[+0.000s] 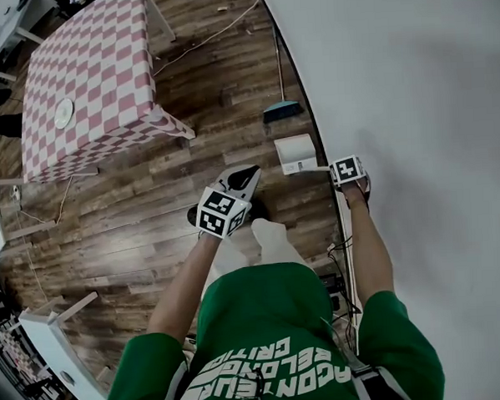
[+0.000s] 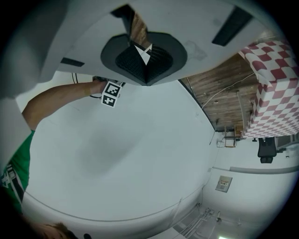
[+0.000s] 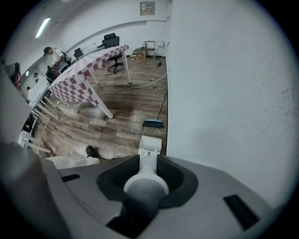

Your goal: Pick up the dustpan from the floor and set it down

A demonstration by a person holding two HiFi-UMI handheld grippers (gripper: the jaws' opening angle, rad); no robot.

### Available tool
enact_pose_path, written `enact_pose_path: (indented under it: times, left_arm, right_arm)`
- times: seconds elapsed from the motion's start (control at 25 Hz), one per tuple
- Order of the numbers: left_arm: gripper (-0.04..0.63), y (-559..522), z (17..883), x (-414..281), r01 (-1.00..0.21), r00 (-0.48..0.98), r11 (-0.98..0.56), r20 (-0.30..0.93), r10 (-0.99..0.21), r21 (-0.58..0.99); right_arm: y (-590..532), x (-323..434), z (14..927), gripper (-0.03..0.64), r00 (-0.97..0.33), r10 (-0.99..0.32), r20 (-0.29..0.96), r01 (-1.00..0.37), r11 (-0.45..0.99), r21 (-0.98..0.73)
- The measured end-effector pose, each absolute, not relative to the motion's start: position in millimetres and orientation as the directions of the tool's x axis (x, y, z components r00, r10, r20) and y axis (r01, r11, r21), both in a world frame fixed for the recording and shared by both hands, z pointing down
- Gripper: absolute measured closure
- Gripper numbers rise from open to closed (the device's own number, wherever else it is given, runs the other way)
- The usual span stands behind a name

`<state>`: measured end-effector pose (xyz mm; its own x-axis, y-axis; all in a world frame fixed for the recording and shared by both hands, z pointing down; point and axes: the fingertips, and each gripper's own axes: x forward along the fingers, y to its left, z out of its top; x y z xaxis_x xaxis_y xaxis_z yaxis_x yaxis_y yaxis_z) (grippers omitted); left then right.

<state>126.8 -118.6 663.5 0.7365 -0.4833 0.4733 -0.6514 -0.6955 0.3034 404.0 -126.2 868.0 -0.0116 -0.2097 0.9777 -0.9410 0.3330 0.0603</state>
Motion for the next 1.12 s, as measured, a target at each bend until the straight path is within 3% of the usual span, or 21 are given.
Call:
enact_pose_path:
  times: [1.12]
  left_arm:
    - [0.592,-114.5,670.4,103.9,-0.715,0.683,-0.629,0.497,-0.535,0.305]
  right_arm:
    - [-173.8,409.9,888.3,0.497,0.026,-0.118,0.993,-0.923,0.378,0.069]
